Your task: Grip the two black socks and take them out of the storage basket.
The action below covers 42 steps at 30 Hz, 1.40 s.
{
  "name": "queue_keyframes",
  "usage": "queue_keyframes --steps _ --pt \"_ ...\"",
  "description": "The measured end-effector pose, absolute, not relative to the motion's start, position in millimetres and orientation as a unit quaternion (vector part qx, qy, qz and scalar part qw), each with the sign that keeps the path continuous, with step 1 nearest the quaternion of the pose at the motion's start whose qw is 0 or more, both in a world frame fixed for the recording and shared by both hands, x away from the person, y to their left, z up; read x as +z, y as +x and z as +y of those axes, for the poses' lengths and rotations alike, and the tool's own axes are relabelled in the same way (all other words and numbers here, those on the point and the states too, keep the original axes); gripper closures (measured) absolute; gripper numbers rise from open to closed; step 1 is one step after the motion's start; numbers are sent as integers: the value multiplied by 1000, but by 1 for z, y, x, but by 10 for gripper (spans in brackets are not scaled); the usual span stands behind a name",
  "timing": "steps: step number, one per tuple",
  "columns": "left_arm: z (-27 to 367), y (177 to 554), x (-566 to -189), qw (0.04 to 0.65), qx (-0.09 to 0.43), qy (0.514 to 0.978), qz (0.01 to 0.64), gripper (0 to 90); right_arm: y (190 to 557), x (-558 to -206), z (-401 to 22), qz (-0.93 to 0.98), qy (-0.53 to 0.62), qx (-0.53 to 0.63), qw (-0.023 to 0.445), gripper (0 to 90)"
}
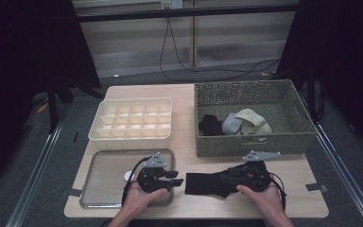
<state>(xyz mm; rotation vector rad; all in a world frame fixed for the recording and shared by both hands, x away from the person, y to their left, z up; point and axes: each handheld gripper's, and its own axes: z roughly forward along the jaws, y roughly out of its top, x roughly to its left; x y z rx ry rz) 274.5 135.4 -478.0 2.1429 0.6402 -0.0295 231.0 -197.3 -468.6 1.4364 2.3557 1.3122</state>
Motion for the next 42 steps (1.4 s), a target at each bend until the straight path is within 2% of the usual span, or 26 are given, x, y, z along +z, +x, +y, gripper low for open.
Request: queue_keyframes --steps 7,13,23,36,42 --pt "147 271 -476 445 -8 856 263 601 238 -470 -161 794 433 426 13 565" --pt "153 269 -472 462 -11 843 276 599 242 -474 -136 810 411 418 -3 555" --pt "172 263 -474 442 7 852 281 584 255 -483 -97 840 375 391 -16 589" --pt "186 262 -468 468 7 833 295 560 258 -493 -85 848 370 379 -3 575" --pt "188 262 -467 473 5 829 299 558 252 -494 -81 862 354 361 37 616"
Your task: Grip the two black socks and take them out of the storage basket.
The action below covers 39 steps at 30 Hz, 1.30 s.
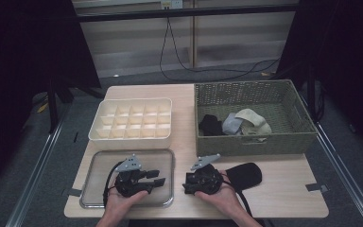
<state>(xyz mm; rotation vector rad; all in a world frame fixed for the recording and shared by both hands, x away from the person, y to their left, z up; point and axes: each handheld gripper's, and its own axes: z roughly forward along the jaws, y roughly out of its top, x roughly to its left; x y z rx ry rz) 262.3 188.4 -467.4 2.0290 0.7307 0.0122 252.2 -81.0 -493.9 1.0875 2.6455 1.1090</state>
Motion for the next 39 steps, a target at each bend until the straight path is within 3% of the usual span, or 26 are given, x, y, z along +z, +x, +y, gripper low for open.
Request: queue_keyframes --steps 10,20,33,39 --pt "184 260 -469 473 -3 831 293 557 257 -494 -86 854 375 360 28 811" --pt "180 255 -469 471 -5 836 282 535 263 -491 -96 831 399 387 -1 833" --pt "179 256 -471 472 -9 835 283 481 262 -460 -116 797 399 453 -9 834" --pt "178 255 -471 474 -11 835 280 497 260 -443 -125 780 399 483 -7 833"
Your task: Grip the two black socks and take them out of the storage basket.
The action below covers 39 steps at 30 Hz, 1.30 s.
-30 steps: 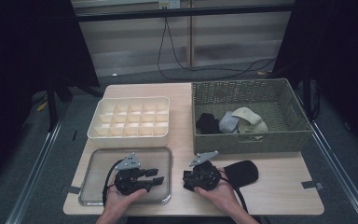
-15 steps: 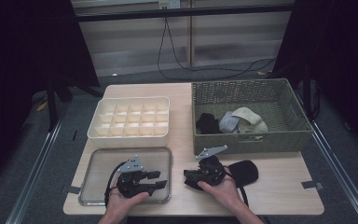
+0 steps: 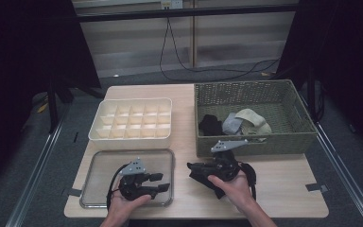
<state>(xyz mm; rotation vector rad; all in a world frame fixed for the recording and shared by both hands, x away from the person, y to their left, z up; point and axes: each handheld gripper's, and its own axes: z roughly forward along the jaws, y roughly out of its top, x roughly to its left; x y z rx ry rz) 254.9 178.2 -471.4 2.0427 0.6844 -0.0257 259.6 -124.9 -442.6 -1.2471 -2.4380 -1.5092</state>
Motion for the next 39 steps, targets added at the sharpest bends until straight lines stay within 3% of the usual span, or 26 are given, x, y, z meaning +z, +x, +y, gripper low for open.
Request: queue_keyframes --steps 5,39 --pt "177 255 -471 472 -9 837 278 529 258 -431 -131 -766 -394 -508 7 833" --pt "175 259 -473 495 -11 821 283 531 253 -342 -119 -728 -336 -596 -27 834"
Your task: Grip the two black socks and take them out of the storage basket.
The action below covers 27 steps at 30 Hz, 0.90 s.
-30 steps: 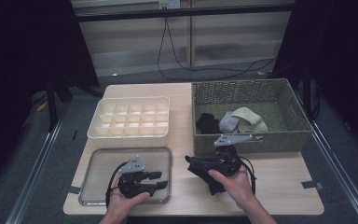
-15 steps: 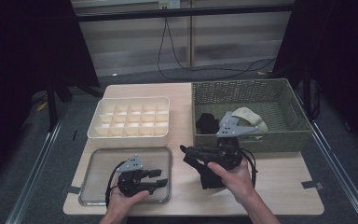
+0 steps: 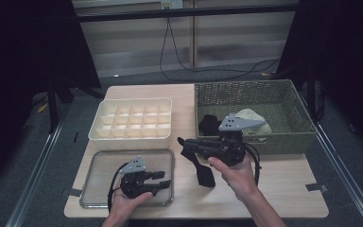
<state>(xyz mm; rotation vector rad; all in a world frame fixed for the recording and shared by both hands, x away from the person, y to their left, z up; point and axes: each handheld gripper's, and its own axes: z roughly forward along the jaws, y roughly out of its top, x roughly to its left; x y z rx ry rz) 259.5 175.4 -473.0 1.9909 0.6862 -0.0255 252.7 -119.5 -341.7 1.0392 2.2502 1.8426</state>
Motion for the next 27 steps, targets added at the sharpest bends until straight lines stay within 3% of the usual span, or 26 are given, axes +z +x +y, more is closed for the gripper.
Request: queue_keyframes --steps 9,27 --pt "177 259 -471 496 -8 822 280 538 252 -322 -107 721 318 614 38 834" --pt "157 266 -471 493 -26 828 266 621 250 -364 -145 710 374 596 33 833"
